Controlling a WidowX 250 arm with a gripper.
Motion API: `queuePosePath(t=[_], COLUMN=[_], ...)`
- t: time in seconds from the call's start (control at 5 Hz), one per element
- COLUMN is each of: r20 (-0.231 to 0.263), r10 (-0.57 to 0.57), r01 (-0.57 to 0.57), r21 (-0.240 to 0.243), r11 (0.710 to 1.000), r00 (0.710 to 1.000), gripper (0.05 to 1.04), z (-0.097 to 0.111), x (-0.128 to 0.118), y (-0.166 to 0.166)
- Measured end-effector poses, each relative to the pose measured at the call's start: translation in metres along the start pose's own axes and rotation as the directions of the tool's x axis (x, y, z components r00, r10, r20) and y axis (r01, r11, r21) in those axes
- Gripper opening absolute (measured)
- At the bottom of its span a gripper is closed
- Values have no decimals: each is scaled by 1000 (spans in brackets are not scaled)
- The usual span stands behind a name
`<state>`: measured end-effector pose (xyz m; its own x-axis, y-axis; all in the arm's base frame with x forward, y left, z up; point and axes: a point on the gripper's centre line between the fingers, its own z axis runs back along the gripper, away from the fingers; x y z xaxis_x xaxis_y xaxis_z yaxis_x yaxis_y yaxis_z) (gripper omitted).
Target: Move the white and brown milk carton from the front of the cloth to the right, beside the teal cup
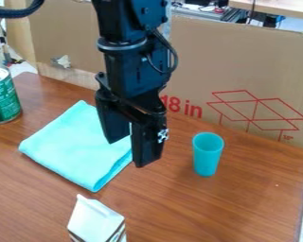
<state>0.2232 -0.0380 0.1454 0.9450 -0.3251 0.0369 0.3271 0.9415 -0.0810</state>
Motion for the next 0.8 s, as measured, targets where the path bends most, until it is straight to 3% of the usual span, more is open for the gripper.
queuePosePath(t=[0.2, 0.6, 0.8], r20=[-21, 4, -22], r10=[8, 40, 64], r01=[-8, -40, -62], r21=[-3, 58, 72], r11=[1000, 998, 995], r00=[1000, 999, 998], gripper=[1001, 1001, 1001], z=[-5, -4, -10], x=[-2, -17, -26], y=[1, -15, -18])
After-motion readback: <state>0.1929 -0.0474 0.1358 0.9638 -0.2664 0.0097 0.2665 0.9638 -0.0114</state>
